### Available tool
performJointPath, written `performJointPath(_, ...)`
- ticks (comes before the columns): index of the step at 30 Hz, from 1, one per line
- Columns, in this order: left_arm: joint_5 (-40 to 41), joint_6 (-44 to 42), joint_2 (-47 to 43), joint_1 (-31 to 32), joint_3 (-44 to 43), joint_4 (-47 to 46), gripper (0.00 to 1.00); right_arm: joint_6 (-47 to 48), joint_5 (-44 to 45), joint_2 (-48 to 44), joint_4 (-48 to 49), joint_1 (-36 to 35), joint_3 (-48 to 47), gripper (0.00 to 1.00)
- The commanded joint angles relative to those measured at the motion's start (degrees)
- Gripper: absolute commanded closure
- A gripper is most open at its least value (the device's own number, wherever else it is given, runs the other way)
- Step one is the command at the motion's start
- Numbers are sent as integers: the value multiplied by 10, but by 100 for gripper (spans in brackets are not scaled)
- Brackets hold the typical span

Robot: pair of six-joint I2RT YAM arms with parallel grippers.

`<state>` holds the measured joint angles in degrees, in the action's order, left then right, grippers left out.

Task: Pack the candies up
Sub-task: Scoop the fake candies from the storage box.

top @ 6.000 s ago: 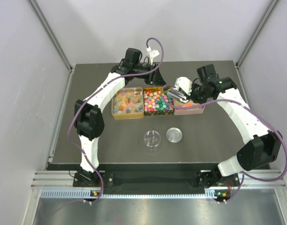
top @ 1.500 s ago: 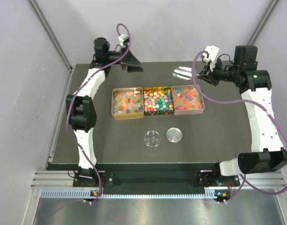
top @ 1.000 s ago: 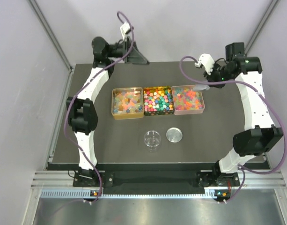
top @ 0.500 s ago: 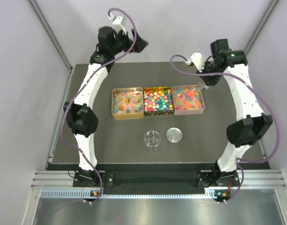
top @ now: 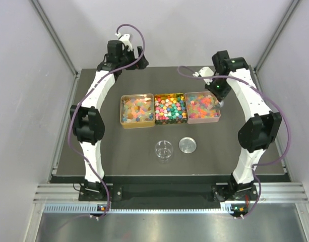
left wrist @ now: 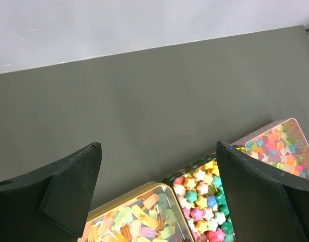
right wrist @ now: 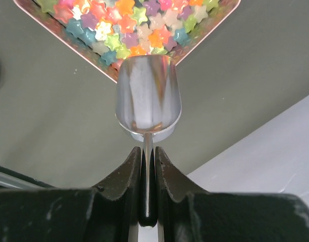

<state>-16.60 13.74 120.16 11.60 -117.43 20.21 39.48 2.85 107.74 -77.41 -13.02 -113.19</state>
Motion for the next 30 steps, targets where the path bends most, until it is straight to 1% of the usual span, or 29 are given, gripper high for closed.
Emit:
performJointPath(1, -1, -2, -28, -2, -4, -26, 1, -21, 35, 22, -68, -4, 9, 100)
performJointPath(4, -8, 1, -27, -6, -3, -26, 1, -25, 38, 35, -68, -3, 17, 100)
performJointPath(11, -21, 7, -26, -18, -3, -26, 1, -27, 48, 84, -64, -10, -12, 100)
performJointPath(16, -25, 9, -24, -22, -2, -25, 1, -28, 47, 92, -66, -15, -14, 100)
performJointPath(30, -44, 30, -11, -23, -3, -41, 1, -27, 44, 26, -67, -18, 118, 100)
